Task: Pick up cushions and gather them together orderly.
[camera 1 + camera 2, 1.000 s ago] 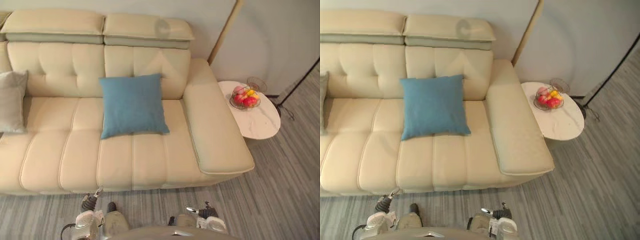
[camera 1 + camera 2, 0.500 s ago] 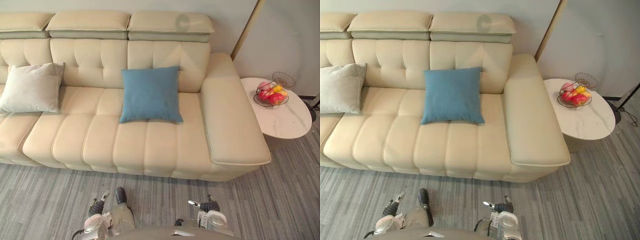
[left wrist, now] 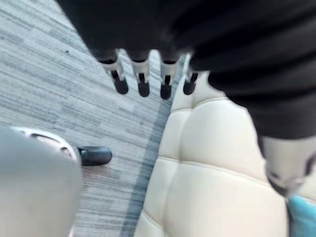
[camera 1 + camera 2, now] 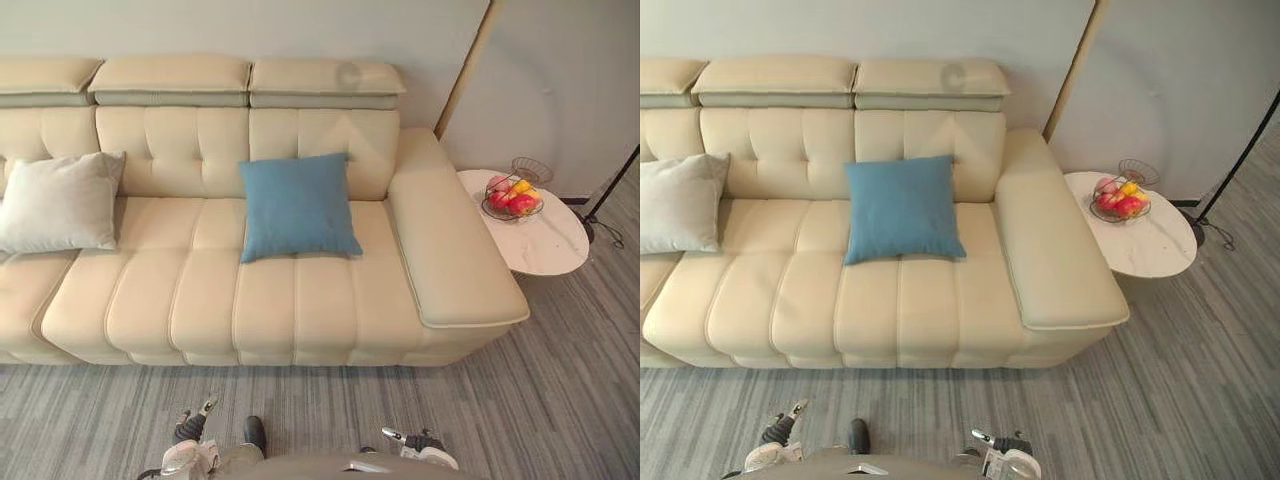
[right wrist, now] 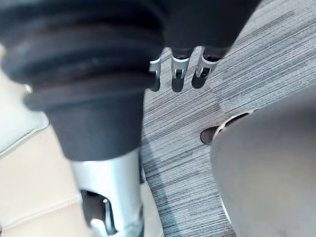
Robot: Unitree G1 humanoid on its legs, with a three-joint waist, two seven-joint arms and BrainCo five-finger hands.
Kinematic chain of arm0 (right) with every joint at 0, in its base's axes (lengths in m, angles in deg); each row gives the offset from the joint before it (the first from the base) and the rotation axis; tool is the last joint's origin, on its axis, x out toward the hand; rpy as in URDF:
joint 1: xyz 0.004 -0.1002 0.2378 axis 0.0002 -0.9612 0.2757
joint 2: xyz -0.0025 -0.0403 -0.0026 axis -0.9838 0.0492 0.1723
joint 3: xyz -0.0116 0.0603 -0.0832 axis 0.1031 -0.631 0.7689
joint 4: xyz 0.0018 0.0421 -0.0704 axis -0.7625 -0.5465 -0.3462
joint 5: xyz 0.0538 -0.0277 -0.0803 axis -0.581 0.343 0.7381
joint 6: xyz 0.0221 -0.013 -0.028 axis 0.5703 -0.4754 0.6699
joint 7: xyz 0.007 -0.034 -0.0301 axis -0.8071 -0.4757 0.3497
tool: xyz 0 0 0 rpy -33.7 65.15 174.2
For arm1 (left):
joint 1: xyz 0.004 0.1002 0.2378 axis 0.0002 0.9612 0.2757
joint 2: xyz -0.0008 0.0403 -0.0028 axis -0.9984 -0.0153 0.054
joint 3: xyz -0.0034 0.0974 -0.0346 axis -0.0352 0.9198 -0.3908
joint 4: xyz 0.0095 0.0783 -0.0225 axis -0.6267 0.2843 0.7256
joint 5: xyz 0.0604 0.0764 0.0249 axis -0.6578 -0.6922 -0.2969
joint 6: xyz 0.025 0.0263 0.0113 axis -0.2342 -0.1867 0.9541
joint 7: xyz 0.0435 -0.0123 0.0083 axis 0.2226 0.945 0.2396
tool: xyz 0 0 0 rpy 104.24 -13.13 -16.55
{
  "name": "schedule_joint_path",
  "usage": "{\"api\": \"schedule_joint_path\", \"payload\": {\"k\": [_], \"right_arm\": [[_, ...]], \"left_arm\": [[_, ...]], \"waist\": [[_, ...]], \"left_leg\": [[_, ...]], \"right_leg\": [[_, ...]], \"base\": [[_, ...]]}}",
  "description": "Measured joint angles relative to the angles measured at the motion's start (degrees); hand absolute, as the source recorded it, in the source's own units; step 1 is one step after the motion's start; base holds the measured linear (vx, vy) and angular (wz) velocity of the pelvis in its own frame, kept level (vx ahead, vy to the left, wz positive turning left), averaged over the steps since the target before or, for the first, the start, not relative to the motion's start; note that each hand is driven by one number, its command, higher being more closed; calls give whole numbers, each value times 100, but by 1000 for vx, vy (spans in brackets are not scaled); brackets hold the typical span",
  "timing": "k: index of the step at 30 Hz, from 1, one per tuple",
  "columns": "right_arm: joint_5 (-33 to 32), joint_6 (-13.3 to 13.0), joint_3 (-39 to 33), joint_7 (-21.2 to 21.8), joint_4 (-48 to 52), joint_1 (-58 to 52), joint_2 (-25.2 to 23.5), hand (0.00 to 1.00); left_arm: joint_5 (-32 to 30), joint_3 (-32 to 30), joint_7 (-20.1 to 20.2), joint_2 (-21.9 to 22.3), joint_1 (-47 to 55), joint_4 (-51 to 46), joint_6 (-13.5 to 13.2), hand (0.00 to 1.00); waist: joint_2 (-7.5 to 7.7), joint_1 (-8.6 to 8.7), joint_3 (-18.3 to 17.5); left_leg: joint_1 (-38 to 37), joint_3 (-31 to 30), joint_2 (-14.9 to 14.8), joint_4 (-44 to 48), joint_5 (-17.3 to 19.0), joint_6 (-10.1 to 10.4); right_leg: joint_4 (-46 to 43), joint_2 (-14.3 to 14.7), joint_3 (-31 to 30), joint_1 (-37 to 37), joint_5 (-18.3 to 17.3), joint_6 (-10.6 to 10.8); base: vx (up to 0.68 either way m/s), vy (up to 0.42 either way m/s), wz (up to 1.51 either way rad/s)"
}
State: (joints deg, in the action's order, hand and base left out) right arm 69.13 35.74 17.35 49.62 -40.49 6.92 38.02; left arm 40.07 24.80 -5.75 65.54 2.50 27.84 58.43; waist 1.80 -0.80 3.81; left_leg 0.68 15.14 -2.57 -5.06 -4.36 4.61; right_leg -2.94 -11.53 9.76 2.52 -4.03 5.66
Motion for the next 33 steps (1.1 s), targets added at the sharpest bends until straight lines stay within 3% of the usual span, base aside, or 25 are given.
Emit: {"api": "schedule_joint_path", "payload": {"k": [8,15,16,33], "right_arm": [[9,14,-125,3,-262,136,22,0],[15,31,-128,4,-439,229,108,0],[17,33,97,6,-486,314,235,0],[3,39,83,23,-487,313,238,0]], "left_arm": [[-100,107,147,-105,-46,186,2,0],[-169,207,183,-189,-89,281,43,0],[-325,330,189,-258,-169,416,62,0],[-322,332,273,-265,-180,415,62,0]], "waist": [[25,13,-66],[47,99,-28],[46,236,98],[38,232,103]], "left_leg": [[-301,-186,4,2,-11,-13],[-502,-264,-6,38,-102,-93],[-751,-274,-33,3,55,-37],[-659,-397,-26,4,54,-37]], "right_leg": [[84,80,-169,263,62,-38],[218,147,-269,486,125,109],[321,177,-269,737,55,111],[354,171,-109,737,56,114]], "base": [[86,-8,-10],[110,-31,-9],[0,0,0],[-1,-1,3]]}}
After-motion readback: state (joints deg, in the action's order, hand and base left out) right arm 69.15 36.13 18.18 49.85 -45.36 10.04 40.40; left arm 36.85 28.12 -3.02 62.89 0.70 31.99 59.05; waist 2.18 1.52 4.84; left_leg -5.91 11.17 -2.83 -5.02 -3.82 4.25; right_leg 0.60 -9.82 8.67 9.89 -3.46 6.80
